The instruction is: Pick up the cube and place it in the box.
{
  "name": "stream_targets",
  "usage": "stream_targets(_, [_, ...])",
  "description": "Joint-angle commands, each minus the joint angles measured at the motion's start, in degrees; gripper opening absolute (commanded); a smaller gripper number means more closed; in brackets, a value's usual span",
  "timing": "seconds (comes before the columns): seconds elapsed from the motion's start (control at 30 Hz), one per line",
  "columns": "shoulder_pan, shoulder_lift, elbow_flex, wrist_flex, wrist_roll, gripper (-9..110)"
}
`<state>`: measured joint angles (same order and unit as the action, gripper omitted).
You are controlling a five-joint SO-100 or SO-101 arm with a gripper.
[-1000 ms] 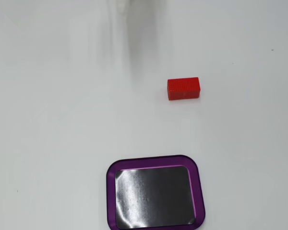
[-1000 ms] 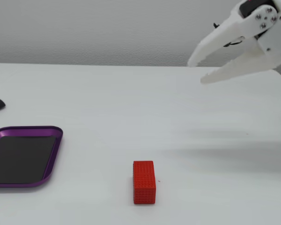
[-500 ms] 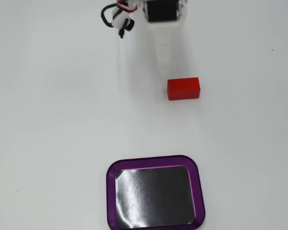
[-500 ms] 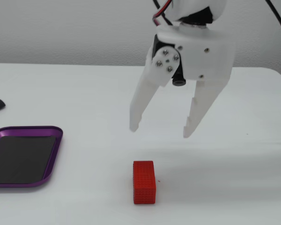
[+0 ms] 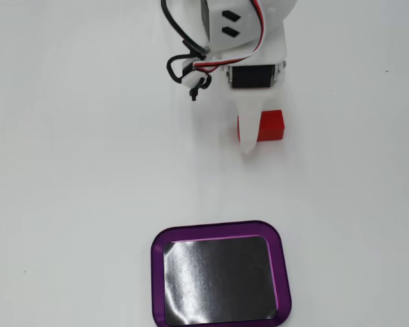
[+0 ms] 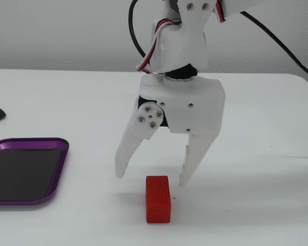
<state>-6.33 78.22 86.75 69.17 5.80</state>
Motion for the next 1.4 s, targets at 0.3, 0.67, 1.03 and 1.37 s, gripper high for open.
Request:
stream_targets(0.3, [-3.7, 0.4, 3.2, -3.2, 1.0, 28])
stream_targets(0.67, [-7.2, 0.4, 9.0, -10.2, 0.3, 23])
stream_targets(1.03, [-2.5, 0.4, 8.3, -10.2, -0.2, 10])
stream_targets(1.37, [-1.6, 1.8, 8.1, -9.0, -9.7, -1])
